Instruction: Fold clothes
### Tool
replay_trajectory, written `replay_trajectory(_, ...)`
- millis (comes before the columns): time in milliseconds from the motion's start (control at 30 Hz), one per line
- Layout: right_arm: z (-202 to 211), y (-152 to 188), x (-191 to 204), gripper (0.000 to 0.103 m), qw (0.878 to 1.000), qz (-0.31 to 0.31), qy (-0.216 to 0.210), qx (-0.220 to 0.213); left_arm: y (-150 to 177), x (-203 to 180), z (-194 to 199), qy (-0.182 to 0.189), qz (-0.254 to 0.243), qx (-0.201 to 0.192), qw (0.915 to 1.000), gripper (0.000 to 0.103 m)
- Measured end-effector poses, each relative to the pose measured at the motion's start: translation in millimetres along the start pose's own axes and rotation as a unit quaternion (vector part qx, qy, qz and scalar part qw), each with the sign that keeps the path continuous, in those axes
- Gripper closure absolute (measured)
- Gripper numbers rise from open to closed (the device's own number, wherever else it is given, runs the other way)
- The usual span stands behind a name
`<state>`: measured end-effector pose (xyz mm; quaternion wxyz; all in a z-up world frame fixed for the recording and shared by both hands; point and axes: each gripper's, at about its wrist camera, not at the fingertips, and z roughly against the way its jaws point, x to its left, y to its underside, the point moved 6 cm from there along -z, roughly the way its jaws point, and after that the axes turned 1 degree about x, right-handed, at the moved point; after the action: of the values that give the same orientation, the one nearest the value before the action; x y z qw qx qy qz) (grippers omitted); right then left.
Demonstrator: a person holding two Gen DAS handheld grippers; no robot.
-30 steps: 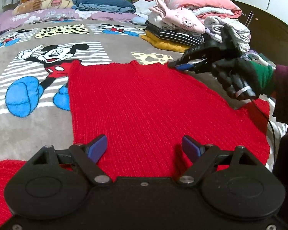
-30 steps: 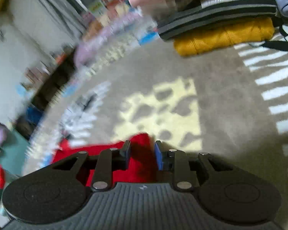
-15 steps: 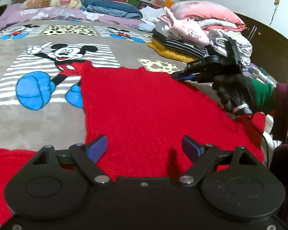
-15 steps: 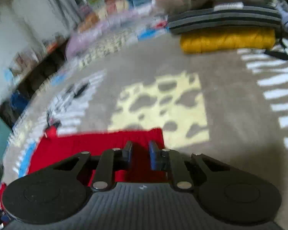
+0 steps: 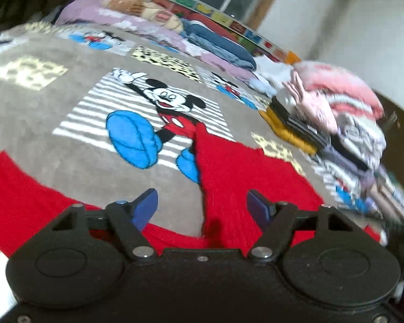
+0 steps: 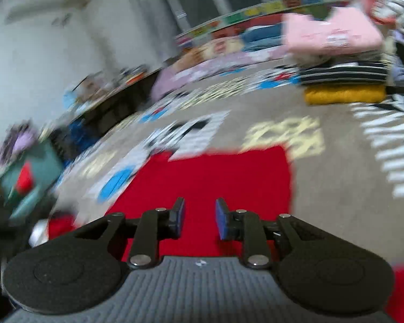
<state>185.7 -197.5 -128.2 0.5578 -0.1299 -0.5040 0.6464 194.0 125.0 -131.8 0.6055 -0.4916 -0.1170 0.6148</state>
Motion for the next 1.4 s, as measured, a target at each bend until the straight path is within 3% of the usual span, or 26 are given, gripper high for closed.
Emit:
replay_trajectory(133, 8.0, 58.3, 62.1, 0.075, 0.994, 0.101, -0.031, 0.030, 2.8, -18.0, -8.8, 0.034, 0.001, 0.009, 0.9994, 0.041)
replay_trajectory(233, 2.4, 97.1, 97.8, 0.077, 0.974, 0.210, -0.031, 0.083, 11.8, -38.9, -18.4, 0.064, -0.020, 0.027, 0.9974, 0.041)
replay_trajectory(267, 1.2, 107.3, 102.8, 0.077, 0.966, 0.245, -0.015, 0.080, 16.5, -45.6, -23.4, 0.069, -0.031, 0.038, 0.9964, 0.041)
replay_trajectory(400, 19.2, 106.2, 113.7, 0.076, 0.962, 0.273, -0.010, 0.032, 41.4, -61.2, -44.4, 0.038, -0.095, 0.085, 0.9911, 0.042)
replay_trajectory(467, 31.1, 113.3, 127.2, 0.070, 0.948, 0.318, -0.023, 0.005, 47.8, -67.7, -47.7, 0.020, -0.124, 0.092, 0.9878, 0.043)
replay_trajectory(533, 24.1, 125.2, 130.9, 0.071, 0.941, 0.337, -0.019, 0.027, 46.0, -68.7, -44.2, 0.026, -0.110, 0.088, 0.9897, 0.042)
replay_trajectory(667, 25.8, 118.5, 146.3, 0.072, 0.944, 0.323, -0.072, -0.008, 42.6, -63.1, -42.7, 0.032, -0.074, 0.079, 0.9936, 0.042)
replay_trajectory(733, 15.3, 138.9, 152.1, 0.074, 0.933, 0.351, -0.073, 0.016, 38.6, -62.7, -41.1, 0.031, -0.055, 0.071, 0.9955, 0.042)
replay_trajectory(833, 19.9, 134.2, 148.7, 0.075, 0.937, 0.340, -0.079, 0.012, 30.0, -66.2, -38.2, 0.031, -0.033, 0.059, 0.9973, 0.042)
replay_trajectory(933, 38.5, 133.1, 154.8, 0.077, 0.929, 0.357, -0.101, 0.002, 19.3, -66.7, -43.4, 0.022, -0.015, 0.057, 0.9980, 0.042)
replay_trajectory(1000, 52.5, 126.3, 149.7, 0.077, 0.939, 0.329, -0.102, -0.010, 10.2, -63.7, -51.8, 0.013, 0.005, 0.058, 0.9982, 0.042)
replay_trajectory(1133, 60.4, 108.8, 103.7, 0.076, 0.977, 0.193, -0.084, -0.032, -11.0, -61.9, -75.9, 0.013, 0.037, 0.066, 0.9971, 0.042)
replay_trajectory(1200, 50.5, 115.8, 74.1, 0.075, 0.990, 0.108, -0.094, 0.002, -25.0, -62.3, -88.7, 0.019, 0.050, 0.064, 0.9965, 0.042)
replay_trajectory(1233, 48.3, 122.3, 63.6, 0.076, 0.991, 0.073, -0.112, 0.006, -32.1, -60.8, -95.7, 0.022, 0.059, 0.062, 0.9961, 0.042)
replay_trajectory(1400, 55.4, 132.8, 62.3, 0.075, 0.988, 0.076, -0.135, -0.014, -63.5, -35.7, -134.7, 0.035, 0.136, 0.052, 0.9887, 0.042)
